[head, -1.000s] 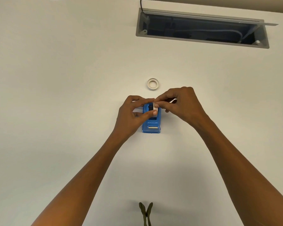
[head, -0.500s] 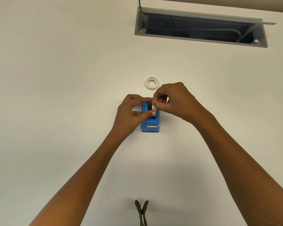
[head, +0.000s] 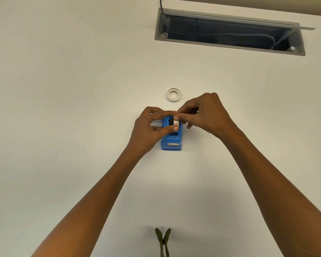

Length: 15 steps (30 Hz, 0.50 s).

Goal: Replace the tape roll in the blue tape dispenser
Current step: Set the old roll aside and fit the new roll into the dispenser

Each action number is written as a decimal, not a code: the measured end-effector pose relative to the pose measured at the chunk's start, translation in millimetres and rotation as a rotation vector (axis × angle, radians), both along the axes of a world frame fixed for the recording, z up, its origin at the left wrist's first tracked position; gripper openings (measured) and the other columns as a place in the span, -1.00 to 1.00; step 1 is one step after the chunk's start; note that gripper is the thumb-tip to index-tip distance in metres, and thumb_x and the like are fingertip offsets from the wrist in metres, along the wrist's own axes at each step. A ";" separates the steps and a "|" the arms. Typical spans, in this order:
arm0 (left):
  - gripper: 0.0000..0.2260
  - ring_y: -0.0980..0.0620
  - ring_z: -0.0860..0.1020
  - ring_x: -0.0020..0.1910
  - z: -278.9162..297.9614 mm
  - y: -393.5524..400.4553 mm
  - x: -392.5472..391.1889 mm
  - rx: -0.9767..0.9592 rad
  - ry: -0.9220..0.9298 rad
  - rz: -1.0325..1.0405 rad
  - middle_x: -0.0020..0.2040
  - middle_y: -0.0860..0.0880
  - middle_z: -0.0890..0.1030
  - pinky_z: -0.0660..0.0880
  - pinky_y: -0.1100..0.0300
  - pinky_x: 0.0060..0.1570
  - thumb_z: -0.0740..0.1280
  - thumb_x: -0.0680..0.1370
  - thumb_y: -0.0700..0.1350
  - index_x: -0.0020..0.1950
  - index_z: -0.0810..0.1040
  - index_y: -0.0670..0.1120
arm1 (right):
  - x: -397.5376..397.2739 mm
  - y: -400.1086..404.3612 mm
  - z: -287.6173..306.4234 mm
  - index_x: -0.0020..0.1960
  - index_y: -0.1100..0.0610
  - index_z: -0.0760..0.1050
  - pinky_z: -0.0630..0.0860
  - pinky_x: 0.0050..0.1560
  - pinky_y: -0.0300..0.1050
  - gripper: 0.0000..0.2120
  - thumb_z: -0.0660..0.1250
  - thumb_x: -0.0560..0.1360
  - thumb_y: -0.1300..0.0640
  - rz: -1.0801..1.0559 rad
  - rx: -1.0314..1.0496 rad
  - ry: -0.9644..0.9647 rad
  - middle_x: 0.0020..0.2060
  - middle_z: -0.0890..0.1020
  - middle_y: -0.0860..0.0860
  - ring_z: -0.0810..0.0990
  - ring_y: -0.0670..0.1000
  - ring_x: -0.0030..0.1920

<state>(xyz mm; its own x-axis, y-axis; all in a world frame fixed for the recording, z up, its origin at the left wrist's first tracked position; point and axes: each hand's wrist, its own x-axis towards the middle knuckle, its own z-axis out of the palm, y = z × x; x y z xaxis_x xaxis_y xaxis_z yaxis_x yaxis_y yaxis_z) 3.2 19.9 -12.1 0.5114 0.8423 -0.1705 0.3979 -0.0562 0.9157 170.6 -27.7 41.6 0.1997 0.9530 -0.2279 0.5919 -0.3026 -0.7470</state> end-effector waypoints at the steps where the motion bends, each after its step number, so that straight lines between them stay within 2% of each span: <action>1: -0.66 0.20 0.49 -0.07 0.1 0.2 0.0 0.005 0.006 0.001 0.06 0.03 0.47 0.37 0.65 -0.25 0.49 0.37 -0.05 0.12 0.57 -0.01 | -1.2 1.2 0.9 -0.17 0.13 0.69 0.62 -0.24 -0.18 -0.94 0.48 0.39 0.15 0.007 -0.001 -0.027 -0.35 0.70 0.08 0.67 -0.01 -0.40; 6: -0.67 0.15 0.51 -0.07 2.1 0.3 0.7 0.003 -0.003 0.001 0.05 0.02 0.47 0.40 0.62 -0.24 0.50 0.37 -0.08 0.10 0.58 -0.03 | -5.3 3.6 3.5 -0.17 0.13 0.67 0.56 -0.19 -0.20 -0.95 0.45 0.41 0.15 0.022 0.012 -0.107 -0.44 0.61 -0.04 0.60 -0.09 -0.40; 12: -0.64 0.08 0.46 0.00 3.5 1.5 1.0 0.026 0.047 0.006 0.10 -0.07 0.51 0.34 0.67 -0.22 0.49 0.37 -0.07 0.13 0.58 -0.11 | -2.7 4.4 5.8 -0.19 0.18 0.65 0.60 -0.27 -0.31 -0.93 0.41 0.45 0.20 -0.018 -0.035 -0.008 -0.38 0.69 0.10 0.68 -0.02 -0.43; 15: -0.64 0.09 0.46 0.02 4.4 2.0 1.4 0.029 0.075 -0.001 0.14 -0.09 0.52 0.36 0.62 -0.20 0.48 0.38 -0.05 0.14 0.58 -0.08 | 1.4 4.1 9.9 -0.16 0.14 0.68 0.61 -0.23 -0.30 -0.96 0.47 0.40 0.19 0.015 -0.078 0.002 -0.38 0.70 0.07 0.68 -0.06 -0.42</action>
